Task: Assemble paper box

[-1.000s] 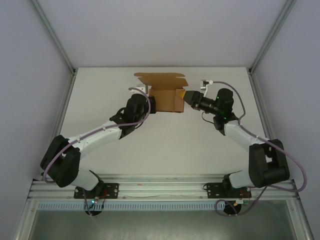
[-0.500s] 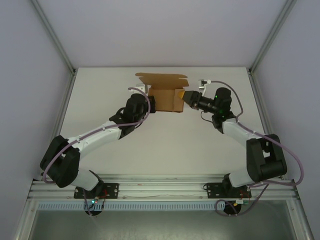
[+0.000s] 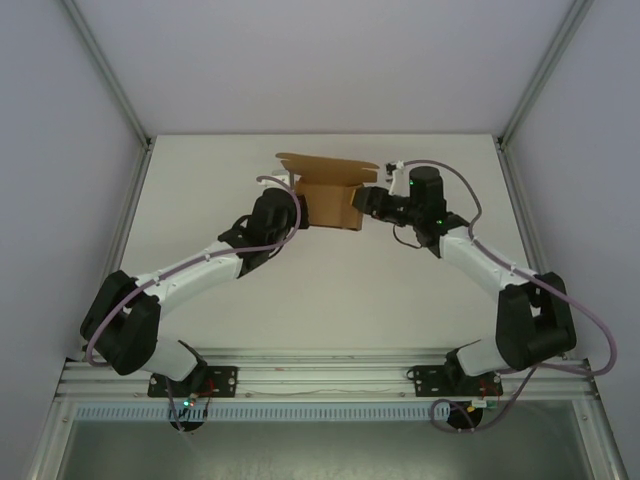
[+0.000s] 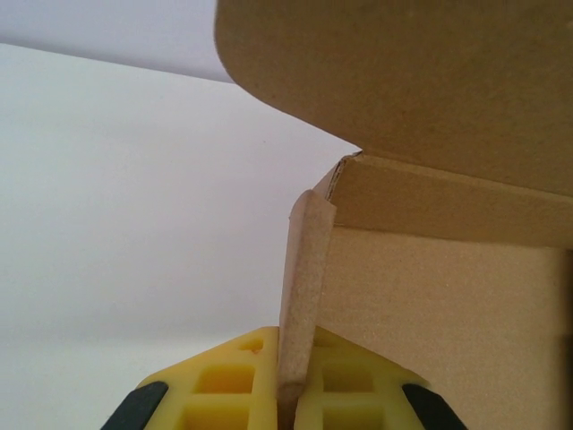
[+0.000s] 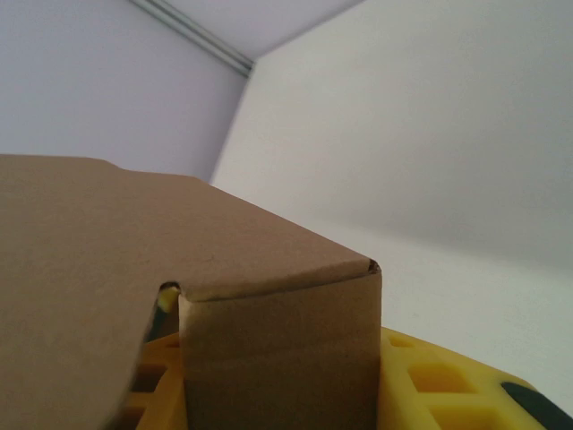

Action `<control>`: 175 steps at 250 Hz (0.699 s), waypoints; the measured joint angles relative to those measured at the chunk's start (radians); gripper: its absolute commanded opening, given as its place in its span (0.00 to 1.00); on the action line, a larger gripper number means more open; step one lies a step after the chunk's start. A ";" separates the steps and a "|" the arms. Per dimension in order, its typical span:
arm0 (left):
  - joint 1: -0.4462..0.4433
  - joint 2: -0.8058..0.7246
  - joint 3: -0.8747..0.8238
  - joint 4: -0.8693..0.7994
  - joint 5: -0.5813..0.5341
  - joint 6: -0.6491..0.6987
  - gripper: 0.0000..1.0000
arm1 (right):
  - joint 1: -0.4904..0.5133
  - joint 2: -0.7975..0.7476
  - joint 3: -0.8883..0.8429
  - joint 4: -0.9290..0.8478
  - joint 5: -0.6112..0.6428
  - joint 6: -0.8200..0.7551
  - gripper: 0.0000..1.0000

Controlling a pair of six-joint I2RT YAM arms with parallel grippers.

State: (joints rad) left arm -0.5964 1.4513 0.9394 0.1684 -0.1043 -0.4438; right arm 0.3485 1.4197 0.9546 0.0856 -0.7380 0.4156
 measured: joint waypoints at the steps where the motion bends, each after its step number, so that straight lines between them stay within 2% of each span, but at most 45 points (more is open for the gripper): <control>1: 0.000 0.000 0.000 0.000 0.000 0.000 0.00 | 0.001 -0.001 0.001 -0.004 0.004 -0.002 0.30; 50: -0.019 0.000 0.000 0.000 0.000 0.001 0.00 | 0.053 -0.049 0.054 -0.206 0.194 -0.095 0.31; 71: -0.026 0.000 0.001 0.000 0.000 0.005 0.00 | 0.066 -0.049 0.064 -0.267 0.243 -0.117 0.35; 87: -0.031 0.000 0.003 0.000 0.000 0.009 0.00 | 0.070 -0.049 0.064 -0.294 0.261 -0.126 0.43; 103: -0.032 0.002 0.003 -0.001 -0.008 0.017 0.00 | 0.068 -0.051 0.063 -0.305 0.291 -0.138 0.43; 152: -0.030 0.002 0.003 -0.001 -0.009 0.027 0.00 | 0.035 -0.070 0.013 -0.255 0.252 -0.131 0.48; 175: -0.030 0.002 0.003 0.000 -0.009 0.027 0.00 | 0.026 -0.081 0.005 -0.228 0.223 -0.119 0.40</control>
State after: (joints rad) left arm -0.6266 1.4528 0.9424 0.1680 -0.1131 -0.4171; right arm 0.3740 1.3388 0.9592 -0.1421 -0.5148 0.2970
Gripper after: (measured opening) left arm 0.092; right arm 0.432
